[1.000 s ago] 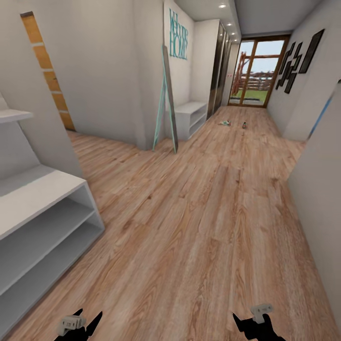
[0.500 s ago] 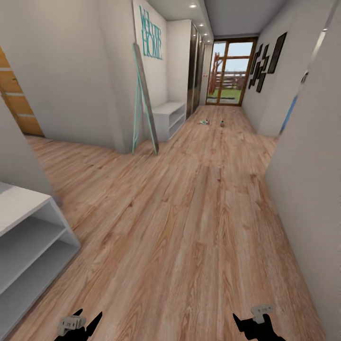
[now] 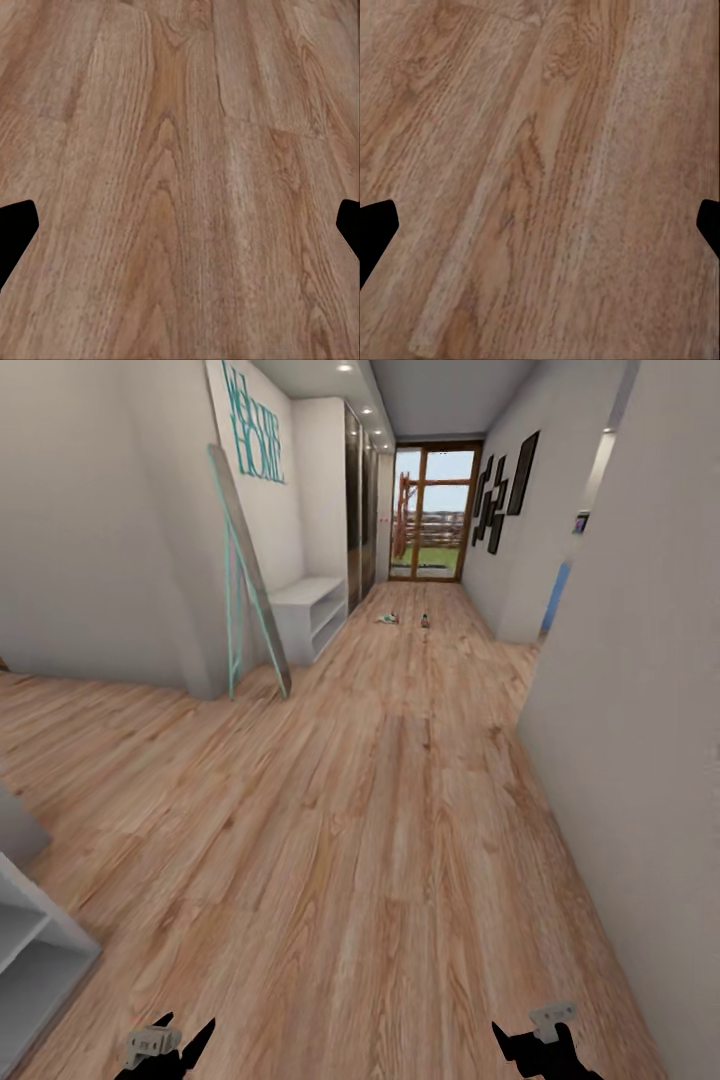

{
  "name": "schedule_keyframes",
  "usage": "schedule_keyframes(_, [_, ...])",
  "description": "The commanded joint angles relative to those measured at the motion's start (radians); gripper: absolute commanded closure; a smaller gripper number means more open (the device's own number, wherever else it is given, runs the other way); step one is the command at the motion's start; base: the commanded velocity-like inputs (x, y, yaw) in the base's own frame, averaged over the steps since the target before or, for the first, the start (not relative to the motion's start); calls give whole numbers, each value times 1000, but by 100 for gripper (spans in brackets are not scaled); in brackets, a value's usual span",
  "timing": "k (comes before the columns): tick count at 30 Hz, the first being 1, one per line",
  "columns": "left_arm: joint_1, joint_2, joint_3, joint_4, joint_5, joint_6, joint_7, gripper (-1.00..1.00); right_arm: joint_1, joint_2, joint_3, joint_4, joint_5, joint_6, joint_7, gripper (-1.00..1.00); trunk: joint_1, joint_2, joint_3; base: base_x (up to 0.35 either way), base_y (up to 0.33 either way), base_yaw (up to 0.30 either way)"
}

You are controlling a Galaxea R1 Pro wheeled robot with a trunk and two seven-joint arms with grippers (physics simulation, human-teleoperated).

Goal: Pick up the two gym shoes and the two sandals from the corridor floor and place them onto the hallstand (shoe rack) in the corridor, making sure they are on the rack and not on the floor. Arrange them so the two gym shoes are next to each other and the two sandals are next to each other.

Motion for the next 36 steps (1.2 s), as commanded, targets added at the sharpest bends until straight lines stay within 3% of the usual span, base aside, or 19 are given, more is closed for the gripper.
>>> schedule_keyframes(1, [0, 0, 3, 1, 7, 2, -5, -100, -1, 0, -9, 1, 9, -3, 3, -100, 0, 0, -1, 339, 0, -267])
schedule_keyframes(11, [0, -3, 1, 3, 5, 1, 37, -100, -1, 1, -9, 1, 9, -3, 3, -100, 0, 0, -1, 339, 0, -214])
schedule_keyframes(26, [0, -4, 2, 4, 6, 0, 43, -100, -1, -2, -10, 1, 9, -4, 3, -100, 0, 0, -1, 340, 0, -17])
schedule_keyframes(36, [0, -5, 1, 4, 5, 0, 87, -100, -1, -2, -10, 1, 10, -4, 2, -100, 0, 0, -1, 339, 0, 0])
